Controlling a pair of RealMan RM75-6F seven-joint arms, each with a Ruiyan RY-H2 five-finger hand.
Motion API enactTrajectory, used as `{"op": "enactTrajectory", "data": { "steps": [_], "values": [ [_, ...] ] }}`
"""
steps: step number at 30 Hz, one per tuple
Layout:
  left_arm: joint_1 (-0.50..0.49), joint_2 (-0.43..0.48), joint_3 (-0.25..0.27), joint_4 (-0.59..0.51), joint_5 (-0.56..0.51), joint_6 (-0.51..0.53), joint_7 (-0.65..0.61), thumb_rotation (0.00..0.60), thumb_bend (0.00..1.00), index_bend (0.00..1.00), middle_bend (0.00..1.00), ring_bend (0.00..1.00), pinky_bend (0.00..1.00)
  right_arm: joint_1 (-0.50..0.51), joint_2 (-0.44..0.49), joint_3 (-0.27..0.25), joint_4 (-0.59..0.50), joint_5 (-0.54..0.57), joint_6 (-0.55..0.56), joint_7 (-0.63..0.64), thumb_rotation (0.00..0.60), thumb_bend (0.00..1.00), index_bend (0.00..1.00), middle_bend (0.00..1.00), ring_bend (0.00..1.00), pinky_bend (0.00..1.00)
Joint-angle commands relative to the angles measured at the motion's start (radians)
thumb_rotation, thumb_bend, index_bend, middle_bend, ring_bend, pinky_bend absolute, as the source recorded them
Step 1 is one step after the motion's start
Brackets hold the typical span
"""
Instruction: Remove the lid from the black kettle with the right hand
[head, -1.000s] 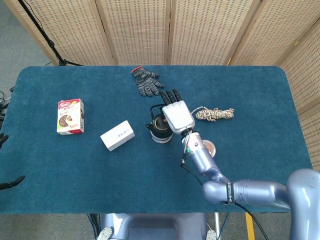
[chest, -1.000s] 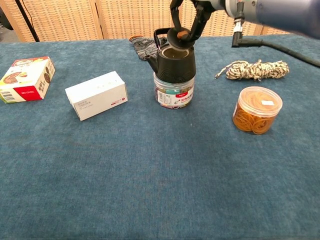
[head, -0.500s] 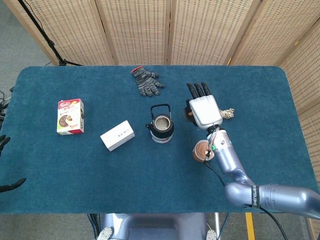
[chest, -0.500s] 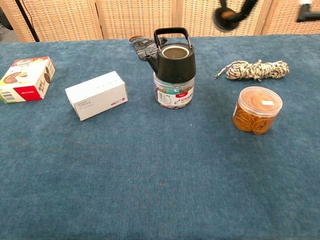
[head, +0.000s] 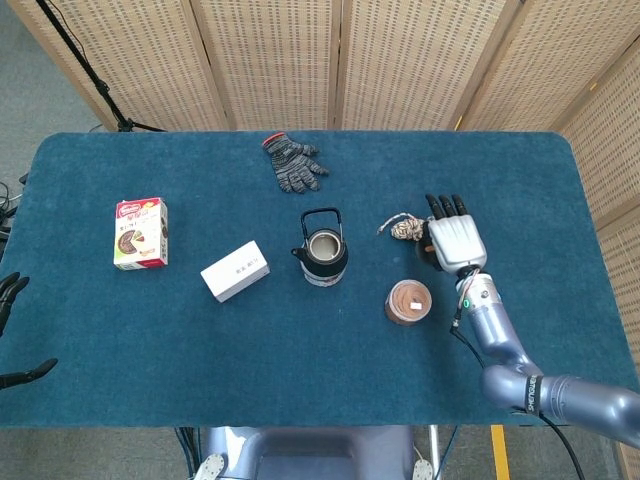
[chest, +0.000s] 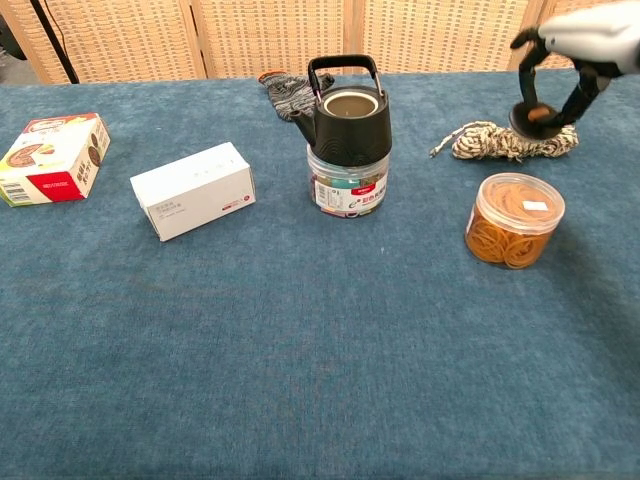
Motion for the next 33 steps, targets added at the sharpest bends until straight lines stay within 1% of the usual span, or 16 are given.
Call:
{"op": "enactTrajectory", "data": {
  "steps": [1, 4, 6, 8, 10, 12, 13, 15, 18, 23, 25, 26, 29, 30, 32, 33],
  "values": [
    [0.000, -0.001, 0.000, -0.002, -0.002, 0.000, 0.002, 0.600, 0.00, 0.00, 0.00, 0.00, 0.00, -0.019, -0.030, -0.013, 0.035, -0.024, -0.020, 0.020, 0.600, 0.39, 0.56, 0.05, 0.00, 0.00],
    [-0.001, -0.001, 0.000, -0.002, -0.002, -0.001, 0.005, 0.600, 0.00, 0.00, 0.00, 0.00, 0.00, -0.030, -0.060, -0.018, 0.058, -0.038, -0.028, 0.031, 0.600, 0.39, 0.55, 0.05, 0.00, 0.00],
    [-0.001, -0.001, 0.001, -0.002, -0.001, -0.001, 0.005, 0.600, 0.00, 0.00, 0.00, 0.00, 0.00, -0.035, -0.071, -0.019, 0.068, -0.044, -0.032, 0.032, 0.600, 0.39, 0.51, 0.04, 0.00, 0.00],
    [-0.001, 0.000, 0.001, -0.002, -0.002, -0.001, 0.003, 0.600, 0.00, 0.00, 0.00, 0.00, 0.00, -0.039, -0.078, -0.019, 0.072, -0.046, -0.042, 0.035, 0.600, 0.39, 0.38, 0.02, 0.00, 0.00],
    [0.001, 0.001, 0.001, 0.000, -0.002, 0.003, -0.003, 0.600, 0.00, 0.00, 0.00, 0.00, 0.00, -0.043, -0.077, -0.014, 0.066, -0.039, -0.051, 0.039, 0.600, 0.39, 0.18, 0.00, 0.00, 0.00],
    [0.001, 0.002, 0.001, 0.002, -0.002, 0.004, -0.009, 0.600, 0.00, 0.00, 0.00, 0.00, 0.00, -0.048, -0.075, -0.008, 0.060, -0.046, -0.041, 0.037, 0.600, 0.39, 0.07, 0.00, 0.00, 0.00],
    [0.001, 0.003, 0.001, 0.002, -0.001, 0.004, -0.012, 0.600, 0.00, 0.00, 0.00, 0.00, 0.00, -0.050, -0.073, -0.006, 0.055, -0.051, -0.036, 0.038, 0.600, 0.39, 0.05, 0.00, 0.00, 0.00],
    [0.001, 0.005, 0.001, 0.004, -0.001, 0.003, -0.017, 0.600, 0.00, 0.00, 0.00, 0.00, 0.00, -0.057, -0.063, 0.000, 0.039, -0.061, -0.027, 0.043, 0.600, 0.39, 0.04, 0.00, 0.00, 0.00],
    [0.002, 0.007, 0.002, 0.008, 0.001, 0.004, -0.025, 0.600, 0.00, 0.00, 0.00, 0.00, 0.00, -0.076, -0.028, 0.013, -0.011, -0.093, 0.007, 0.061, 0.600, 0.39, 0.06, 0.00, 0.00, 0.00],
    [0.005, 0.009, 0.005, 0.012, 0.009, 0.010, -0.035, 0.600, 0.00, 0.00, 0.00, 0.00, 0.00, -0.128, 0.066, 0.020, -0.090, -0.183, 0.066, 0.126, 0.600, 0.39, 0.09, 0.00, 0.00, 0.00],
    [0.006, 0.009, 0.006, 0.013, 0.009, 0.012, -0.036, 0.600, 0.00, 0.00, 0.00, 0.00, 0.00, -0.154, 0.102, 0.016, -0.108, -0.226, 0.087, 0.160, 0.600, 0.39, 0.10, 0.00, 0.00, 0.00],
    [0.007, 0.009, 0.007, 0.014, 0.010, 0.012, -0.037, 0.600, 0.00, 0.00, 0.00, 0.00, 0.00, -0.186, 0.135, 0.007, -0.119, -0.268, 0.117, 0.196, 0.600, 0.39, 0.10, 0.00, 0.00, 0.00],
    [0.009, 0.007, 0.009, 0.015, 0.010, 0.013, -0.031, 0.600, 0.00, 0.00, 0.00, 0.00, 0.00, -0.246, 0.188, -0.018, -0.127, -0.356, 0.164, 0.279, 0.600, 0.39, 0.10, 0.00, 0.00, 0.00],
    [0.010, 0.005, 0.010, 0.015, 0.010, 0.014, -0.027, 0.600, 0.00, 0.00, 0.00, 0.00, 0.00, -0.275, 0.207, -0.032, -0.123, -0.398, 0.191, 0.314, 0.600, 0.37, 0.10, 0.00, 0.00, 0.00],
    [0.013, -0.001, 0.013, 0.015, 0.009, 0.014, -0.013, 0.600, 0.00, 0.00, 0.00, 0.00, 0.00, -0.334, 0.234, -0.063, -0.106, -0.470, 0.253, 0.367, 0.600, 0.29, 0.07, 0.00, 0.00, 0.00],
    [0.015, -0.004, 0.015, 0.015, 0.009, 0.015, -0.006, 0.600, 0.00, 0.00, 0.00, 0.00, 0.00, -0.359, 0.240, -0.075, -0.098, -0.500, 0.283, 0.387, 0.600, 0.20, 0.05, 0.00, 0.00, 0.00]
  ]
}}
